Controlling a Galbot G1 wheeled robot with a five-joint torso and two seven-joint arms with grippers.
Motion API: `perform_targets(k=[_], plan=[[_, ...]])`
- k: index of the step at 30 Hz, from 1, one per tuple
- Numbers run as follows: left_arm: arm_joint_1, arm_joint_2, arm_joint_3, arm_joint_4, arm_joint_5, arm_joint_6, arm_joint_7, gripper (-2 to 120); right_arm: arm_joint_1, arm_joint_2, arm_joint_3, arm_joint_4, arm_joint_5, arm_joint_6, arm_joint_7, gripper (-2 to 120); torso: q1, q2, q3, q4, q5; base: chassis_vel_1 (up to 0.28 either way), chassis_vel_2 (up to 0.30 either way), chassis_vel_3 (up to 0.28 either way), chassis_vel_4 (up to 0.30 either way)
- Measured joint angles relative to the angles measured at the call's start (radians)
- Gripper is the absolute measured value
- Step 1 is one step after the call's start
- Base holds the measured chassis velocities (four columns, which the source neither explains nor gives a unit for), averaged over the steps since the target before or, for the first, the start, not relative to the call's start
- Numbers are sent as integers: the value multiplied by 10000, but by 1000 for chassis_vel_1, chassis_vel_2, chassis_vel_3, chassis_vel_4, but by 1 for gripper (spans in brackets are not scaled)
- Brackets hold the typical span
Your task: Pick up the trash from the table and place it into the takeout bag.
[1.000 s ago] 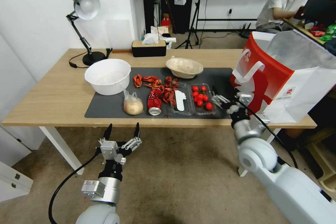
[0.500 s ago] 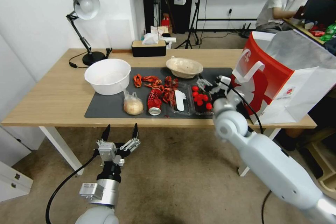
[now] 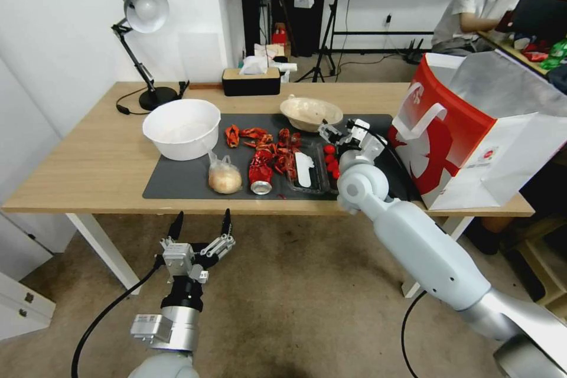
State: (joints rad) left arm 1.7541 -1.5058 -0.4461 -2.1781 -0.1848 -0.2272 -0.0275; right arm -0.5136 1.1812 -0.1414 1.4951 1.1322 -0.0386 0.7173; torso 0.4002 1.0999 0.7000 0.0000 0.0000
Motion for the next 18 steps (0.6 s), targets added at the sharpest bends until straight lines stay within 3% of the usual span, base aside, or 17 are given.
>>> perform_targets(k=[18], plan=[[-56,192,-76,-11,-19,53,3,100,888,362,-261,-858,516,-165,-100,100,-2,0,0,0,0,0,0,0,0]])
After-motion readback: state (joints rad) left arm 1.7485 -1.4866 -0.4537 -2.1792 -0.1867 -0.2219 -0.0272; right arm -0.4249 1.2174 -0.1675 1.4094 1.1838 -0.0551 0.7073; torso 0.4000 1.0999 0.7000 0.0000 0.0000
